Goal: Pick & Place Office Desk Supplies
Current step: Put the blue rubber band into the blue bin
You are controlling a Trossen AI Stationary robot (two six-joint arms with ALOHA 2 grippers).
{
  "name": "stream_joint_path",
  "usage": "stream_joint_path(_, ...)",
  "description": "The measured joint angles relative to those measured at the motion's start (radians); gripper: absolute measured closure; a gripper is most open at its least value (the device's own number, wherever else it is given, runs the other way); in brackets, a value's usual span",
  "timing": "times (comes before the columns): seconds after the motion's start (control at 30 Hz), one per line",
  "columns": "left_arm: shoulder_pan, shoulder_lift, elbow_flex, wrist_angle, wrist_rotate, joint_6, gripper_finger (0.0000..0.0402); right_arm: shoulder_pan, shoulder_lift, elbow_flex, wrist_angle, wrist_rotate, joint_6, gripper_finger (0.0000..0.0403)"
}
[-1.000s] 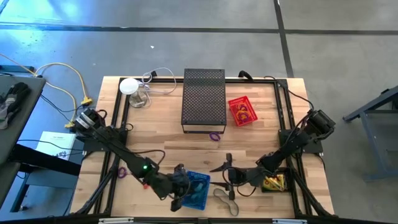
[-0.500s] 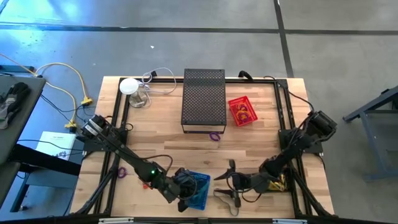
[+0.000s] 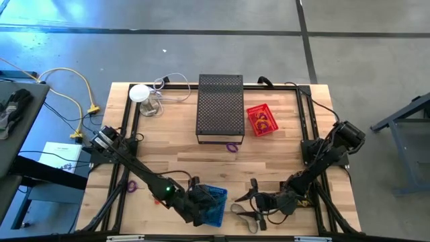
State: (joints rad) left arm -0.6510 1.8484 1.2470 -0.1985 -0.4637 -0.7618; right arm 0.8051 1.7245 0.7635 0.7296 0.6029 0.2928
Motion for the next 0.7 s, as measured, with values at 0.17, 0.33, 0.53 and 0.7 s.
stream_joint_path(0.17,0.0,-0.001,0.07,-0.133,0.034,0.135,0.04,0.0,0.0,0.0,-0.027,0.0,0.0,0.0206)
stream_joint_path(0.33,0.003,0.0,0.091,-0.168,0.047,0.317,0.04,-0.002,0.0,0.0,-0.037,-0.001,-0.001,0.0206)
stream_joint_path(0.53,0.01,0.0,0.091,-0.177,0.081,0.73,0.04,-0.002,0.0,0.0,-0.063,-0.004,-0.001,0.0206)
stream_joint_path(0.7,0.015,0.01,0.091,-0.209,0.08,1.198,0.0401,-0.002,0.0,0.0,-0.079,-0.004,-0.001,0.0206)
